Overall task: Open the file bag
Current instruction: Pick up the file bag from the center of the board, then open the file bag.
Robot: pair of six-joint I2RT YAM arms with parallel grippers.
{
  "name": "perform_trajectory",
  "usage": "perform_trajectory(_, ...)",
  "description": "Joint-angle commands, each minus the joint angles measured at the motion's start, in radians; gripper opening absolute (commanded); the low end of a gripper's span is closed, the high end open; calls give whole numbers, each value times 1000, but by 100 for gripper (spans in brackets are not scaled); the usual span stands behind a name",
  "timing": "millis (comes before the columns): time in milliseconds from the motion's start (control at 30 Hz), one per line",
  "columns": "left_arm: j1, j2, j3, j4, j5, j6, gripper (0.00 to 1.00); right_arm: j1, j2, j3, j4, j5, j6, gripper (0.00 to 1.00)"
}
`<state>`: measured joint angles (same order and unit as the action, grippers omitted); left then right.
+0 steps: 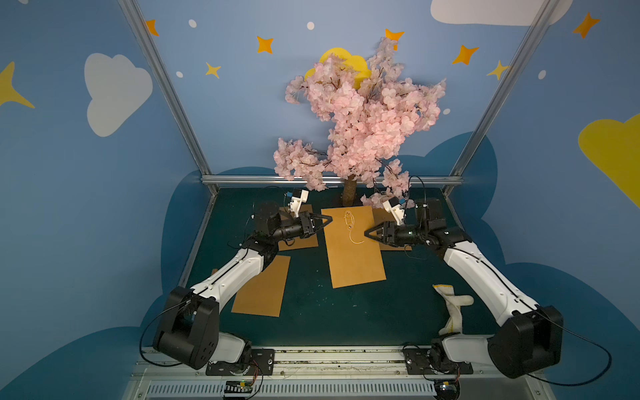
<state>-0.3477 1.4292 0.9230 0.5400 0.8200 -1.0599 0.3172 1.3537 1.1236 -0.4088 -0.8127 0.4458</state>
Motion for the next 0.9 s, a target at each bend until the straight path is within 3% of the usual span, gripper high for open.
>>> perform_trajectory(0, 3, 15, -8, 67, 34, -21, 3, -3, 10, -12, 86, -113, 46, 37)
perform_trajectory(100, 3, 14, -12, 48, 29, -3, 3, -3, 1, -27, 125, -126, 65, 16)
perform_trajectory(200, 1, 8, -12, 20, 24, 15, 8, -3, -18, -27, 126, -120, 62, 6)
perform_trajectory(433, -11, 7, -16, 3, 28, 24, 27, -4, -54, -26, 140, -82, 73, 0)
perform_trajectory(733, -27, 7, -37, 0, 28, 34, 28, -13, -56, -33, 186, -68, 117, 0)
perform_trajectory(867, -28, 2, -39, 3, 19, 32, 16, -13, -48, -33, 180, -74, 112, 0)
